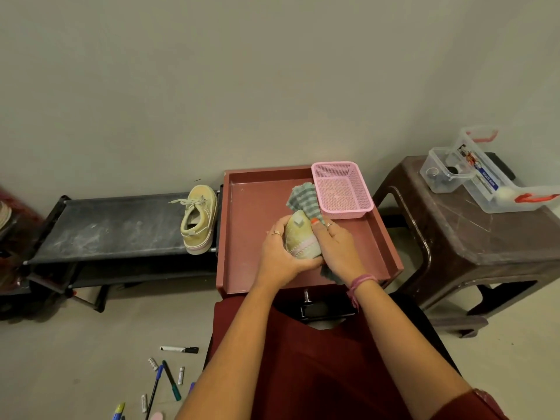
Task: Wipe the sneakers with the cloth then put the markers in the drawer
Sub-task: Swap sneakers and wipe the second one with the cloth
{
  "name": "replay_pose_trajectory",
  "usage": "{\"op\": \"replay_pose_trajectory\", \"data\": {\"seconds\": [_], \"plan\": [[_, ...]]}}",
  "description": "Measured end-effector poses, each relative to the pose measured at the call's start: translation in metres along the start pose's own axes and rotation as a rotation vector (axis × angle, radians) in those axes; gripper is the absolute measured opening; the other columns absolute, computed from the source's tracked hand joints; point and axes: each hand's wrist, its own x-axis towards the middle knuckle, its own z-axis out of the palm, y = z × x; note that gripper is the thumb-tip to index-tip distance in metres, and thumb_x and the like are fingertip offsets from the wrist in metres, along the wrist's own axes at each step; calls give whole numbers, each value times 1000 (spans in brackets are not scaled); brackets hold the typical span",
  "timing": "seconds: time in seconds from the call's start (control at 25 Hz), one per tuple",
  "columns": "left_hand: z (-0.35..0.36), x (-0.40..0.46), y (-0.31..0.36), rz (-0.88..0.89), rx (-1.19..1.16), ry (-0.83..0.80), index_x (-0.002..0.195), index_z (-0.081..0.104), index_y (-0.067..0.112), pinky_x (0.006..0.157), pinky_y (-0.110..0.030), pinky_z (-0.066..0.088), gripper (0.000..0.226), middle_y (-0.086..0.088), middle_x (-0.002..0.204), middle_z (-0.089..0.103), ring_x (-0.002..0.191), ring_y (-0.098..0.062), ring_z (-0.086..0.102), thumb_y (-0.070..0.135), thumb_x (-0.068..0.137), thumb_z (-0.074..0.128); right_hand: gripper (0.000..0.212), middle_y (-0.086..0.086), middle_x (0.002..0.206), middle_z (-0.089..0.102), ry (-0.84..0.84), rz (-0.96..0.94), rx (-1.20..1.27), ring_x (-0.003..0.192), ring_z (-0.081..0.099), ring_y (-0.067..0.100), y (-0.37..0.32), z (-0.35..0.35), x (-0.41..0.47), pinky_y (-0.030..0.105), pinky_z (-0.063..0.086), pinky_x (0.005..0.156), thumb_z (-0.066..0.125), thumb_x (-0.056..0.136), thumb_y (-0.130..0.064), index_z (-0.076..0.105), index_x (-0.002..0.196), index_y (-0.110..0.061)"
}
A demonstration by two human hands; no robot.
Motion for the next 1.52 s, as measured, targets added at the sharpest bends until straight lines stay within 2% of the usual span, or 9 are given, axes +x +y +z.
{"op": "replay_pose_trajectory", "data": {"seconds": [0.12,0.24,0.56,0.84,1.0,1.08,1.2,1.4,1.52], "plan": [[-6,-4,-2,-24,-72,12,117,51,30,81,-9,47,76,15,108,62,98,10,59,12,54,89,42,-13,147,40,-132,-362,-343,140,27,3,13,-6,-26,22,21,115,40,98,-32,45,140,-27],[-10,-3,-4,-25,-161,-9,112,60,4,78,-12,51,57,11,100,66,89,12,63,-14,62,78,48,-9,150,33,-181,-619,-751,145,14,9,14,-14,-27,22,11,118,34,98,-35,41,142,-19],[-12,2,8,-42,-39,11,105,50,20,67,-2,42,50,18,92,58,77,24,54,-1,69,78,48,6,159,14,-208,-443,-1127,147,8,22,-37,24,5,33,1,119,23,103,-24,26,147,-6],[-18,7,-10,-129,-98,-24,85,54,22,56,-5,44,42,21,66,59,58,12,56,-16,73,66,50,1,155,27,-227,-534,-966,145,18,22,-14,12,-26,42,24,116,29,99,-30,33,146,-14],[-12,2,-7,-88,-111,-27,95,58,15,66,-8,46,45,13,86,63,70,14,59,-17,66,71,50,3,152,34,-149,-584,-980,143,25,22,0,-3,-35,41,29,115,30,98,-30,38,143,-13],[-8,3,3,-68,-84,-30,102,53,22,66,-6,44,53,15,91,60,75,13,58,2,61,81,49,0,156,24,-193,-433,-876,144,19,17,-7,-2,-17,30,16,118,30,102,-28,27,148,-15],[-4,0,5,-39,-14,-54,117,50,28,78,-8,47,84,13,111,57,97,4,58,27,45,91,38,0,138,50,-231,-117,-459,115,51,8,-16,-12,11,26,36,98,34,101,-31,46,136,-21],[-9,3,-6,-167,47,-223,102,54,20,71,-6,41,30,17,83,52,72,14,56,-4,86,61,48,-14,154,19,-237,-574,-757,145,5,5,16,-11,-41,26,2,118,31,100,-31,29,147,-23],[-8,6,-9,-184,40,-196,74,59,26,61,-4,42,38,13,68,53,61,11,55,-6,93,50,49,-10,155,24,-158,-706,-835,146,7,11,38,-20,-48,32,9,119,29,98,-31,31,146,-21]]}}
